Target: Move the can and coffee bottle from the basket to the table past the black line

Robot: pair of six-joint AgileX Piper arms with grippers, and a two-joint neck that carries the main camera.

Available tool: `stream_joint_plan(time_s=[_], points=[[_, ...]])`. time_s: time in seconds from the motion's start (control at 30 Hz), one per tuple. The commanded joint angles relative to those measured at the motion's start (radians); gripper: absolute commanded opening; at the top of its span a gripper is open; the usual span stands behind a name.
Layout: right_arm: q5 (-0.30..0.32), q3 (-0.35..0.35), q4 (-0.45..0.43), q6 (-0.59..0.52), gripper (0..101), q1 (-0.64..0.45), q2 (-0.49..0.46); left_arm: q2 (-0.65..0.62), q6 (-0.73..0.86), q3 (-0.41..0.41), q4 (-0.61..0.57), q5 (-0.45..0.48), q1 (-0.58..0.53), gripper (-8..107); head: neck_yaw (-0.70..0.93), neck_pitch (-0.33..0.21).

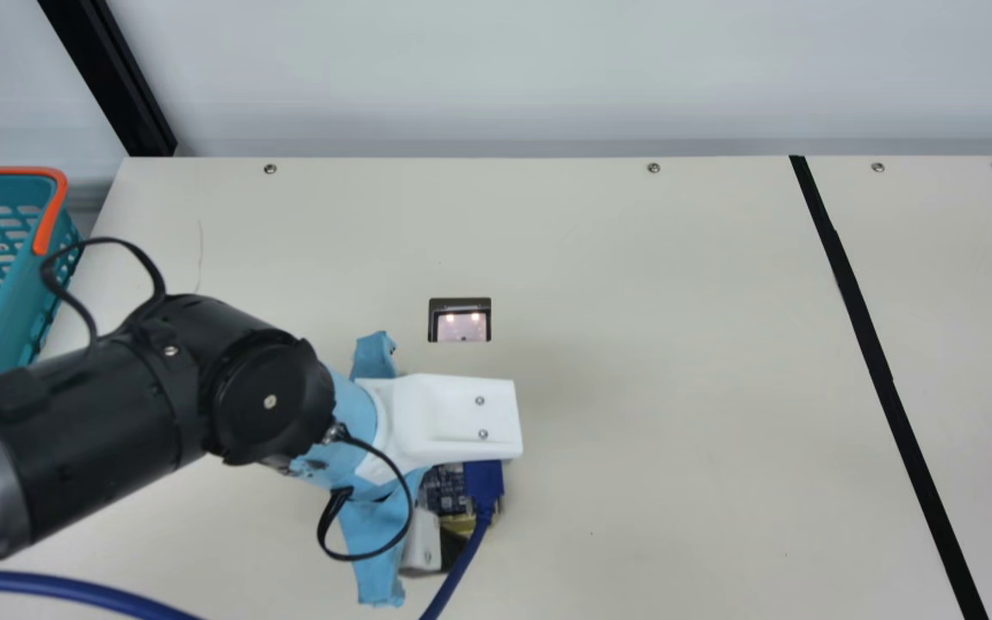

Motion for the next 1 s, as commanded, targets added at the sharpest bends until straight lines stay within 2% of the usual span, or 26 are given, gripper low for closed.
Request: stream_joint_plan(time_s=[0.0,0.23,0.53,0.73,0.83,0.97], points=[[0.000,0.000,0.000,0.000,101,0.000,0.000,-0.006,0.008,0.004,-0.009,-0.006,-0.001,90,-0.001,-0.007],[0.000,0.000,0.000,0.000,101,0.000,0.000,-0.079,0.026,0.027,-0.040,-0.001,0.023,90,-0.001,-0.007],[0.000,0.000,0.000,0.000,101,0.000,0.000,-0.240,0.030,0.068,-0.093,0.018,0.102,90,-0.001,-0.007],[-0.014,-0.004,0.010,-0.019,101,-0.008,0.018,-0.355,0.006,0.121,-0.174,-0.100,0.180,90,-0.001,-0.007],[-0.061,-0.013,-0.014,-0.023,101,0.016,0.064,-0.410,0.001,0.158,-0.221,-0.188,0.219,90,-0.001,-0.007],[-0.138,-0.034,-0.095,-0.005,101,0.071,0.142,-0.476,0.016,0.211,-0.295,-0.286,0.262,90,-0.001,-0.007]])
